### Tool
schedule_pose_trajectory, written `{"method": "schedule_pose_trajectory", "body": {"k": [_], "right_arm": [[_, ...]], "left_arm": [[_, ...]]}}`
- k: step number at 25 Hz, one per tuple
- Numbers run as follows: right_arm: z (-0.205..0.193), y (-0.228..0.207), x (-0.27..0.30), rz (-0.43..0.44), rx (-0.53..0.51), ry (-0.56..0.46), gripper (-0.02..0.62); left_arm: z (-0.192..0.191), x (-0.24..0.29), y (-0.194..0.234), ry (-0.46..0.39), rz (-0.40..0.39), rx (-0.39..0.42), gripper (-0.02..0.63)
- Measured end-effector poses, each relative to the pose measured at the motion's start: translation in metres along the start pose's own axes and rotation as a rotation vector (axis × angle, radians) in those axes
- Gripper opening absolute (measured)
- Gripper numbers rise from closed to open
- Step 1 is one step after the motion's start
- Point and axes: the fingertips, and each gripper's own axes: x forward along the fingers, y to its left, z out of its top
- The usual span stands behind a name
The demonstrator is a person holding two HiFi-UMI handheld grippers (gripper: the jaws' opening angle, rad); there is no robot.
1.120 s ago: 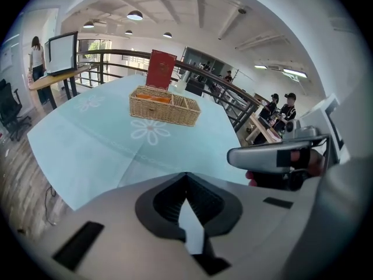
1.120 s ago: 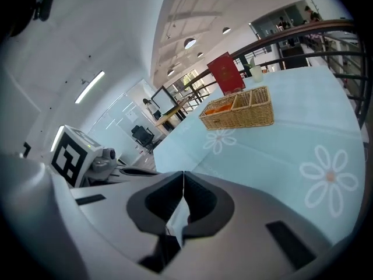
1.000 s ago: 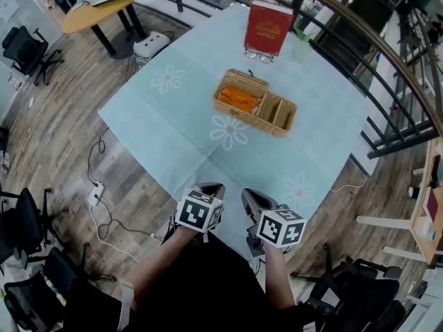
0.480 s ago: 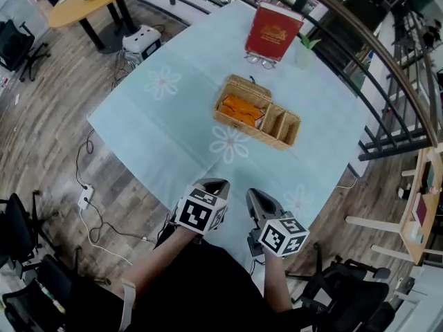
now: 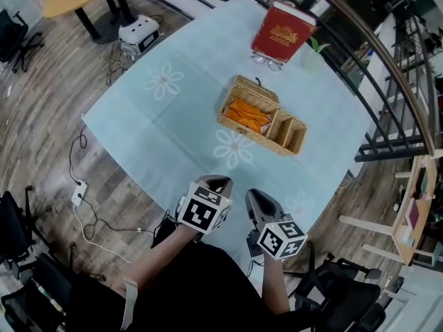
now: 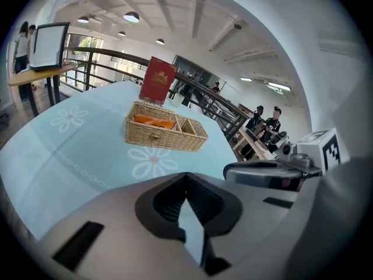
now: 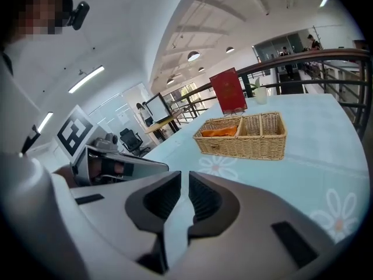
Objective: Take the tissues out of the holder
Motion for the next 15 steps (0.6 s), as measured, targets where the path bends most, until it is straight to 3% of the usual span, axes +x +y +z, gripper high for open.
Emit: {"method": "schedule_pose_trajectory", "body": {"k": [11,15], "right_arm": [[0.018,0.000,0.034,-0.007,-0.006,0.016,0.101],[0.022,0.001,0.050,-0.027,-0.060,0.051,0.141]], "left_arm": [[0.009,0.012,0.037,0.005,-0.034,-0.037,0.006],[0.009,0.018,0.054,0.012,-0.034,-0.031,0.006]]}}
